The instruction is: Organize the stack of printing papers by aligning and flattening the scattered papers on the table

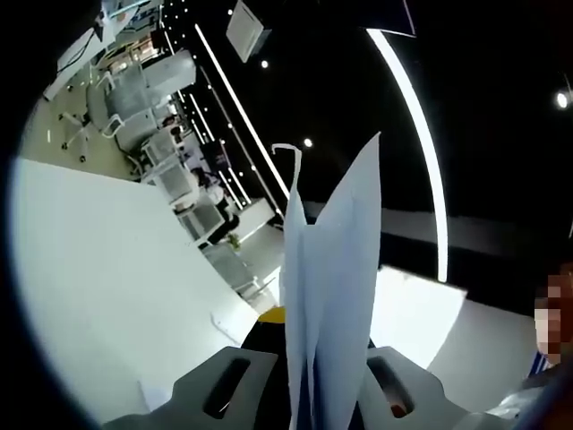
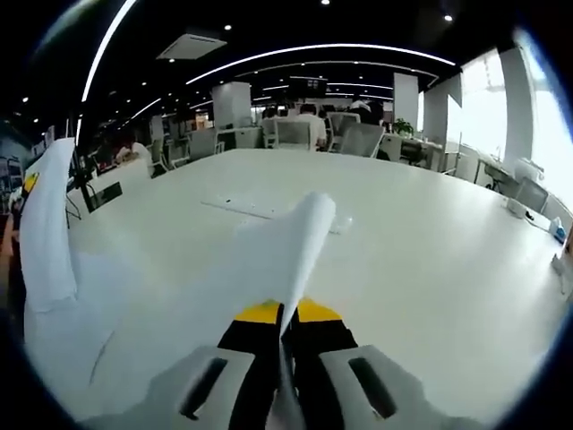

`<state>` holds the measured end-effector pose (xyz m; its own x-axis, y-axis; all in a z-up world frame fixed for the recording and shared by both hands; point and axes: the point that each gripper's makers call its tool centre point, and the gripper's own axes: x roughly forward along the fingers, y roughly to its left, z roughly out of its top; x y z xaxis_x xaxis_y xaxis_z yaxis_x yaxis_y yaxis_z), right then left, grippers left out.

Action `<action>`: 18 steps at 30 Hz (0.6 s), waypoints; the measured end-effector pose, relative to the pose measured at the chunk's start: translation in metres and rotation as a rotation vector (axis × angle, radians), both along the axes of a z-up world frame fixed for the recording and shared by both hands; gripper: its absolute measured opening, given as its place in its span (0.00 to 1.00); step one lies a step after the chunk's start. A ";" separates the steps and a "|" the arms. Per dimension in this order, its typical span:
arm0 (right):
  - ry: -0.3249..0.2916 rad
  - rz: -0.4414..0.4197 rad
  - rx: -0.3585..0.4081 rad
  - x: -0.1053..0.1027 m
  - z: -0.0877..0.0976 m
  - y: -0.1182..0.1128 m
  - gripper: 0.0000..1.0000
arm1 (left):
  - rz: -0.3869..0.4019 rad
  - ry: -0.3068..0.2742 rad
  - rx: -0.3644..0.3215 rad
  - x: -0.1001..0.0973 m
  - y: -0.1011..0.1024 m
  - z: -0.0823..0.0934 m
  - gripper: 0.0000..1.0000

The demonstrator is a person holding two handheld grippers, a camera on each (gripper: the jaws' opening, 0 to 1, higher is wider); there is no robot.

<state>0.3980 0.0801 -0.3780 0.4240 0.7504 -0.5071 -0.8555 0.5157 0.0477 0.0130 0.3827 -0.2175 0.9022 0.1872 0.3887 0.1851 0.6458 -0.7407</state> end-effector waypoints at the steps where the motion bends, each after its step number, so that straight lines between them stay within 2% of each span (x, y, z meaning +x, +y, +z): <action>1: 0.001 0.001 0.000 0.000 -0.001 0.000 0.00 | -0.002 0.000 -0.005 0.002 0.000 -0.001 0.06; 6: 0.009 0.003 -0.007 0.002 -0.003 -0.001 0.00 | -0.005 0.000 -0.014 0.009 -0.001 -0.007 0.06; 18: -0.024 0.015 -0.009 -0.007 0.012 0.000 0.00 | -0.006 0.006 -0.027 0.011 0.003 -0.011 0.06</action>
<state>0.3908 0.0805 -0.3663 0.4245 0.7522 -0.5040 -0.8641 0.5028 0.0226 0.0239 0.3859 -0.2283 0.9055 0.1916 0.3785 0.1850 0.6245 -0.7588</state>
